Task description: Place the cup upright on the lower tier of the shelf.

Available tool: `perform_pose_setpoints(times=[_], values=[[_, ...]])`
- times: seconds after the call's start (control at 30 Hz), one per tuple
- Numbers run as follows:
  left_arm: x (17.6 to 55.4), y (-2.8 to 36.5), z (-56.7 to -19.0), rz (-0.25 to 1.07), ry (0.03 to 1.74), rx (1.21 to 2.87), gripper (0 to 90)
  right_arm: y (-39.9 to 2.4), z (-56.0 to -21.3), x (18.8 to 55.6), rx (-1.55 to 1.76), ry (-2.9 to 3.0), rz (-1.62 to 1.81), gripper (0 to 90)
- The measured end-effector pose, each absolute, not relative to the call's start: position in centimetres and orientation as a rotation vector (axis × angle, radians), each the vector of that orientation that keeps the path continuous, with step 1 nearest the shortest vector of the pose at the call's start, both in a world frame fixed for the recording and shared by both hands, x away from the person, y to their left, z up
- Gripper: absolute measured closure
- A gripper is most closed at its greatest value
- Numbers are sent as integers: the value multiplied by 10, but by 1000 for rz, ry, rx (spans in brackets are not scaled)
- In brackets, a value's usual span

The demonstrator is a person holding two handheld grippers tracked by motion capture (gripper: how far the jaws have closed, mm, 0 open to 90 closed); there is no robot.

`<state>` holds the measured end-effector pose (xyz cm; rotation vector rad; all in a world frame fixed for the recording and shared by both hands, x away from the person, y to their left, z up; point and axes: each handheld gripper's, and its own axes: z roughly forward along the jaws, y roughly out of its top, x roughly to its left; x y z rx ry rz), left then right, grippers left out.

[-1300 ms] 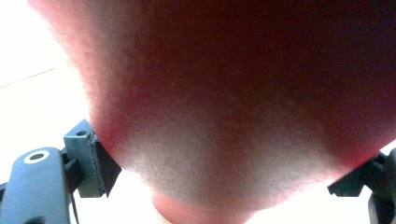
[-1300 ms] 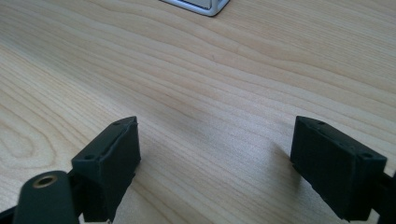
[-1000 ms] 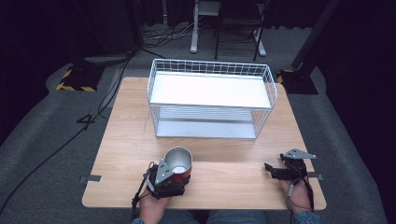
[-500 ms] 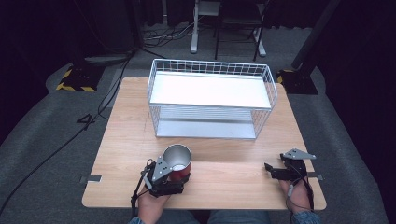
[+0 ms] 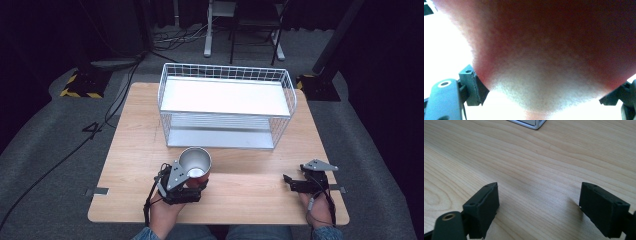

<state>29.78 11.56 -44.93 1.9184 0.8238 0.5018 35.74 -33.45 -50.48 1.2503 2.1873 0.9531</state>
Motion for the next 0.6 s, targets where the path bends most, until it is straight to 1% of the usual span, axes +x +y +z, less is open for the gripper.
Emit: perform_pose_setpoints(times=[0.23,0.6], values=[[309,107,-441,512,794,1940,164,-334,-505,357,1253,2182,950,168],[334,96,-432,470,795,1955,164,-335,-505,358,1261,2183,953,169]])
